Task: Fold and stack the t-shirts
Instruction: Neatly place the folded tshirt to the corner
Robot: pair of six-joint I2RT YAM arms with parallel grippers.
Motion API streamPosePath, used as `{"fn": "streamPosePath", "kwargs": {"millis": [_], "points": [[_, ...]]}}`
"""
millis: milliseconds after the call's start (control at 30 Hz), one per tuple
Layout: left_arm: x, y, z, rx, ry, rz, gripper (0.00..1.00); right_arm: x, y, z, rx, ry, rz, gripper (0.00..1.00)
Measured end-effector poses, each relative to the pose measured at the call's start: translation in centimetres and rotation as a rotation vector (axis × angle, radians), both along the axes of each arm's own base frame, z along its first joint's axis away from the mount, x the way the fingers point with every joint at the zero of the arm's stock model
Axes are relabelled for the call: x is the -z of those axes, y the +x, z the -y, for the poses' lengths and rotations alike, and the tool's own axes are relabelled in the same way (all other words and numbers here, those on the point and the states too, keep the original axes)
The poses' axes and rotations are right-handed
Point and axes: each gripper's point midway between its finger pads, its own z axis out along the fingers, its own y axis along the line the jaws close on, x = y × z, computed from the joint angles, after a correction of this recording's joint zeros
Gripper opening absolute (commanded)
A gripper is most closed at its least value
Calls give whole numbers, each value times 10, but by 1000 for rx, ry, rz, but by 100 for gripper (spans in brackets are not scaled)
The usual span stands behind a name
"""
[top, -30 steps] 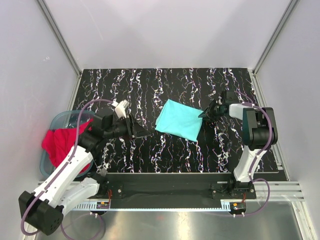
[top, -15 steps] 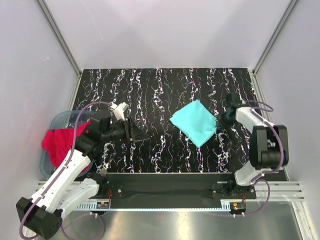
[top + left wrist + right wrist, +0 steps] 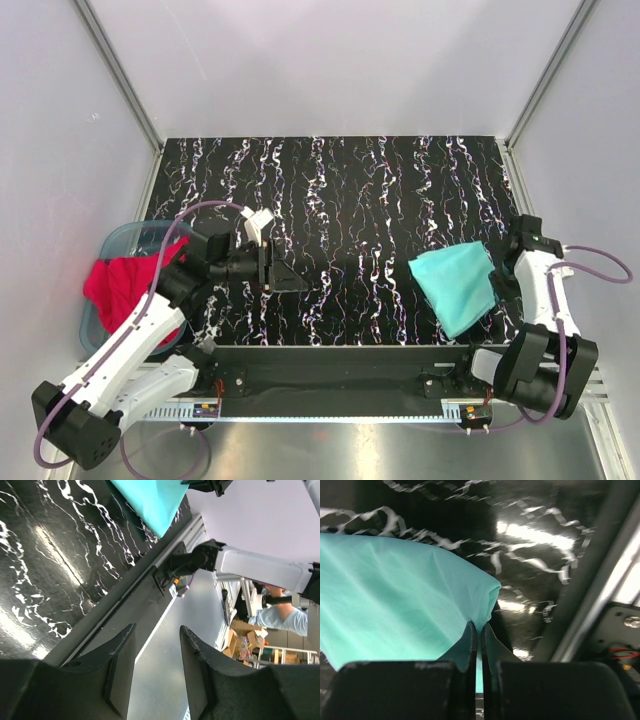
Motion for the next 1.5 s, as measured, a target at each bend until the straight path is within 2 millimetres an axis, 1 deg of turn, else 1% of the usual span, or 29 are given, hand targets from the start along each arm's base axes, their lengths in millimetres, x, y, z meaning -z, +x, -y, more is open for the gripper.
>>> {"fn": "streamPosePath", "kwargs": {"millis": [33,167,333,433,567,633,733,900,1000,1167,1267,1433,1500], "points": [[0,-2,1,9,-2,-1,44,-1,-7,7,17,-11,-21,0],[-3,-5,3,29,-15,3,44,-1,-30,23,104,-10,-73,0],[-2,-6,5,44,-18,-9,43,-5,-49,46,261,-25,-46,0],[0,-5,6,45,-11,-22,43,-1,-63,59,374,-28,-43,0],[-3,-2,8,52,3,-32,43,0,-76,69,506,-38,-3,0],[-7,-1,9,60,6,-23,43,-1,-78,75,561,-50,33,0],[-10,0,11,68,10,-15,43,1,-76,83,625,-63,77,0],[-3,2,12,76,30,-25,43,11,-68,87,693,-56,134,0],[1,4,12,78,41,-36,42,23,-64,84,747,-33,172,0],[8,5,13,83,60,-55,42,46,-57,71,832,33,249,0],[12,6,13,86,69,-65,42,51,-46,67,842,59,284,0],[20,8,16,90,83,-91,42,54,-15,60,814,83,329,0],[22,9,16,91,87,-98,42,55,-7,59,827,91,349,0]]}}
